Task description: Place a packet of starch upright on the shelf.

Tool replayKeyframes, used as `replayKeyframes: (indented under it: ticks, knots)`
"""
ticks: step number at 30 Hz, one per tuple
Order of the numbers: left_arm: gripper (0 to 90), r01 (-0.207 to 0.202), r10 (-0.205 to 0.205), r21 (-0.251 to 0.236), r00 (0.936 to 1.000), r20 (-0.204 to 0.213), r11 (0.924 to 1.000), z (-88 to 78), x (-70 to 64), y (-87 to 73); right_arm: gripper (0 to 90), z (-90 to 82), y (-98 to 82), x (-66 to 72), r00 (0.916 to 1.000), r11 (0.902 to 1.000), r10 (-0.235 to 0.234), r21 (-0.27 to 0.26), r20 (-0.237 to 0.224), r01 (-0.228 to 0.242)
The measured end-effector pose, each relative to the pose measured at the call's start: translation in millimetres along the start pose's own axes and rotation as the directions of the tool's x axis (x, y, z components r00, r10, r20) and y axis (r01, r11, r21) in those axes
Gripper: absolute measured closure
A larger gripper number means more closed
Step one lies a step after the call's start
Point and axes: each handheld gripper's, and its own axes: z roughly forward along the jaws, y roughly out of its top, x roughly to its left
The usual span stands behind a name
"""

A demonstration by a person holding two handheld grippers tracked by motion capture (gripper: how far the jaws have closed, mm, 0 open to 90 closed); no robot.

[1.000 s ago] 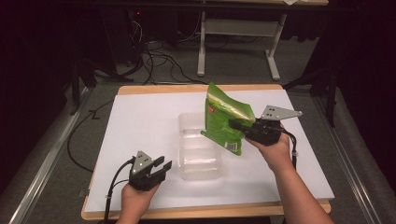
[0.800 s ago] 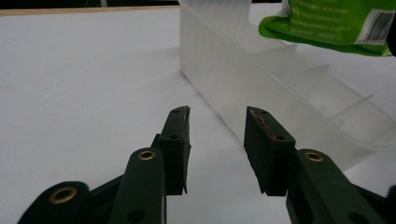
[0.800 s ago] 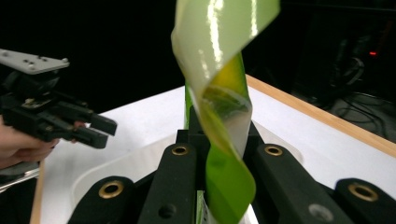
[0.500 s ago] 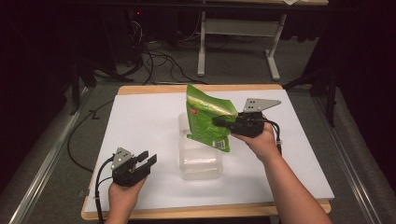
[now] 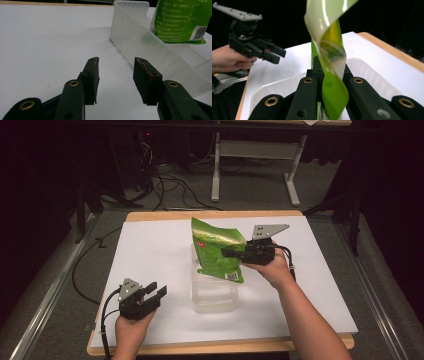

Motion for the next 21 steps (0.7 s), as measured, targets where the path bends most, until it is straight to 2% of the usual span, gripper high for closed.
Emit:
replayKeyframes:
  ticks: [3,8,21]
  knots:
    - [56.7,0.001,-0.001,0.0,1.0,0.001,1.0,0.1,-0.2,-0.1,82.8,2.8,-1.1,1.4,1.0,0.9999,-0.003,0.011,-0.006,0.003]
    - [56.6,-0.002,0.002,0.002,1.0,0.003,1.0,1.1,-1.4,-0.4,82.3,8.1,-1.5,3.3,0.9999,1.0,-0.002,-0.003,-0.015,0.002]
    - [56.6,-0.002,0.002,0.002,1.0,0.004,1.0,1.0,-1.5,-0.4,81.2,31.1,-5.7,11.4,0.9999,0.9999,0.007,0.014,-0.01,-0.007]
